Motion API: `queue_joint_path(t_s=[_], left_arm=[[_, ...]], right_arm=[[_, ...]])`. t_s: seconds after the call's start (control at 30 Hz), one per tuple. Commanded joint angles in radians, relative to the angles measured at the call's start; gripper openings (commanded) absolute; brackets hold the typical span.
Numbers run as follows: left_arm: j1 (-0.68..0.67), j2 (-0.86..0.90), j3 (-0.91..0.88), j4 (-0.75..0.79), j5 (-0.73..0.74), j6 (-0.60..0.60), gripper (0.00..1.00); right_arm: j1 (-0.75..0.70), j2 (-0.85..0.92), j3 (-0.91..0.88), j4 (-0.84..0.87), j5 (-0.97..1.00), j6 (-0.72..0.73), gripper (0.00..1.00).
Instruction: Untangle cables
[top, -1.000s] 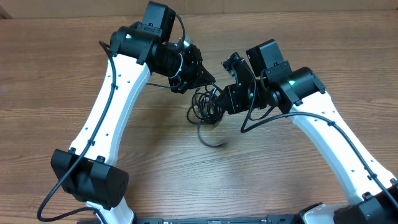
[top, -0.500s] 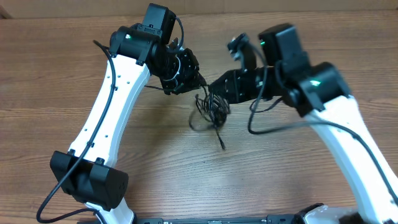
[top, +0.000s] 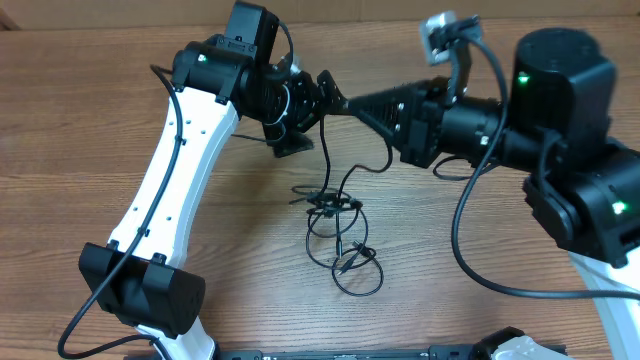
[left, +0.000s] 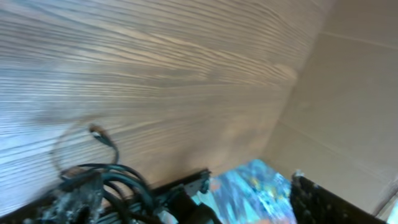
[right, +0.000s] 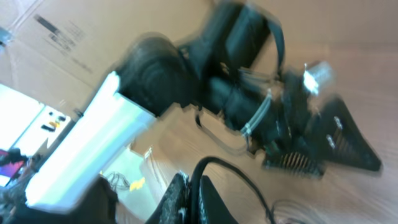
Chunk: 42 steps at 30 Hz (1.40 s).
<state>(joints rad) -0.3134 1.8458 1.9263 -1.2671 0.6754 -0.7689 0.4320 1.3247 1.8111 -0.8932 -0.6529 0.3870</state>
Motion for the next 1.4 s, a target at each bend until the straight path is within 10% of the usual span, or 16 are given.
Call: queue_joint_path(t_s=[0.0,0.4,0.77,1.1,1.37], left_arm=[[0.009,-0.034,0.021,-0.083,-0.203,0.077,0.98],[0.01,-0.034,0.021,-0.211,-0.583,0.085,1.0],[0.014,-0.034,0.021,-0.24,-0.632,0.079,0.99],[0.032,-0.034,-0.008,-0.327,-0.787,0.04,1.0],[0.032,-0.034,-0.079,-0.266,-0.761,0.04,0.99]], right_arm=[[-0.019,-0.038,0.105,0.093,0.018,0.059,0.04],[-0.042,-0.026,0.172,0.301,0.301,0.062,0.04],[-0.042,0.164,0.171,0.051,0.38,0.058,0.04],[-0.13,0.158,0.267,0.527,0.205,0.202,0.04],[-0.159,0.163,0.283,0.251,0.246,0.208,0.04]])
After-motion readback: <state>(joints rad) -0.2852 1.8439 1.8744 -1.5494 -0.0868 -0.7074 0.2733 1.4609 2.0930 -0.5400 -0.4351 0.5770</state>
